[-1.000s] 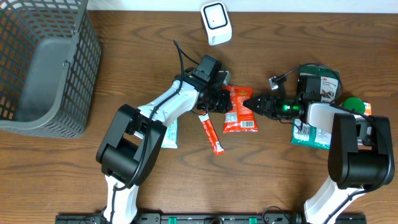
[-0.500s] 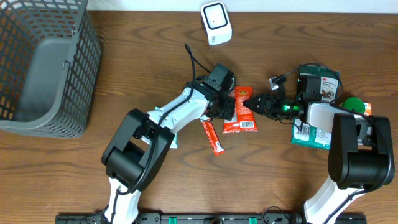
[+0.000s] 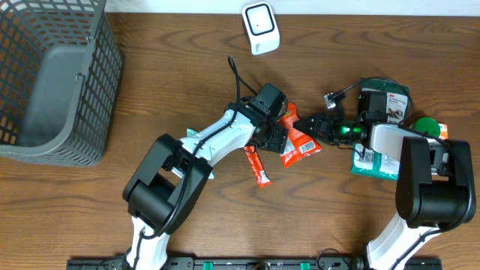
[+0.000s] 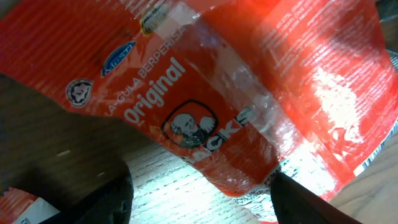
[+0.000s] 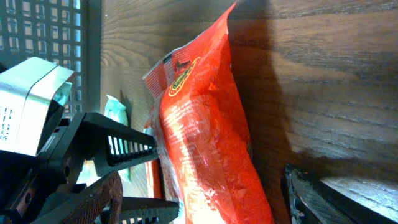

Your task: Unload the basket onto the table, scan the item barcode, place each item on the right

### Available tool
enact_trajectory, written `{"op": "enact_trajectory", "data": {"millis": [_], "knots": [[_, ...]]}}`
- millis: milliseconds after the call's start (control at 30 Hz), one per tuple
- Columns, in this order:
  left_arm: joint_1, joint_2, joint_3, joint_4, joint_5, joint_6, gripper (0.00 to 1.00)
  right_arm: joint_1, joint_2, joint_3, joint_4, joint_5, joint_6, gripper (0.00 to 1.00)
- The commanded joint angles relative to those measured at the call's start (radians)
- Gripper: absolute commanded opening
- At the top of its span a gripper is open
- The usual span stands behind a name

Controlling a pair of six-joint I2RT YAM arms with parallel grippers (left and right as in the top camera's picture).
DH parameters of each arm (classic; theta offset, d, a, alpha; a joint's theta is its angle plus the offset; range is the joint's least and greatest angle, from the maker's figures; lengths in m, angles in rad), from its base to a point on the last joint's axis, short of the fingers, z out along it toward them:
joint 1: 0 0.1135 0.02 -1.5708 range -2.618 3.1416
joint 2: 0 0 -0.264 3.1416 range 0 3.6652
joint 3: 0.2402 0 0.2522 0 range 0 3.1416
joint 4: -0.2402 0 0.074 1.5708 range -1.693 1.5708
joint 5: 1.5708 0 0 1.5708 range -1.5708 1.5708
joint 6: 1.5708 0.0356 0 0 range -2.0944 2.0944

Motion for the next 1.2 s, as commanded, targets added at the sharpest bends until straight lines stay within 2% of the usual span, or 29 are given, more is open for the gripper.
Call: {"op": "enact_trajectory", "data": {"millis": [0,133,200,267,300,400,467,533,633,800,900,1167], "knots": [[0.010,-0.002,-0.019,-0.013,0.000,0.016,0.72,-0.007,-0.008,-0.004,-0.031,0.029,-0.017,0.76],[0.070,-0.015,-0.010,0.018,0.167,0.008,0.72,-0.011,-0.053,0.007,-0.089,0.031,-0.052,0.74],[0.098,-0.016,-0.010,0.052,0.232,0.007,0.73,-0.011,-0.074,0.007,-0.114,0.043,-0.052,0.66],[0.118,-0.015,-0.010,0.068,0.228,0.009,0.73,-0.010,-0.086,0.007,-0.155,0.069,-0.052,0.50],[0.124,-0.015,-0.010,0.075,0.223,0.009,0.72,-0.009,-0.086,0.006,-0.176,0.085,-0.052,0.46],[0.129,-0.015,-0.010,0.100,0.213,0.016,0.72,0.002,-0.085,0.002,-0.243,0.164,-0.052,0.42],[0.127,-0.013,-0.010,0.120,0.204,0.019,0.73,0.015,-0.085,0.002,-0.280,0.207,-0.052,0.36],[0.123,-0.010,-0.011,0.137,0.204,0.019,0.72,0.036,-0.085,0.001,-0.291,0.212,-0.039,0.30],[0.122,-0.003,-0.011,0.145,0.204,0.019,0.72,0.077,-0.085,0.001,-0.304,0.212,0.003,0.29],[0.121,0.009,-0.011,0.145,0.205,0.020,0.72,0.164,-0.085,0.001,-0.382,0.213,0.017,0.17],[0.121,0.009,-0.011,0.145,0.205,0.020,0.72,0.195,-0.086,0.001,-0.406,0.220,0.021,0.20],[0.118,0.009,-0.011,0.114,0.205,0.049,0.69,0.094,-0.112,0.053,-0.404,0.214,0.039,0.48]]}}
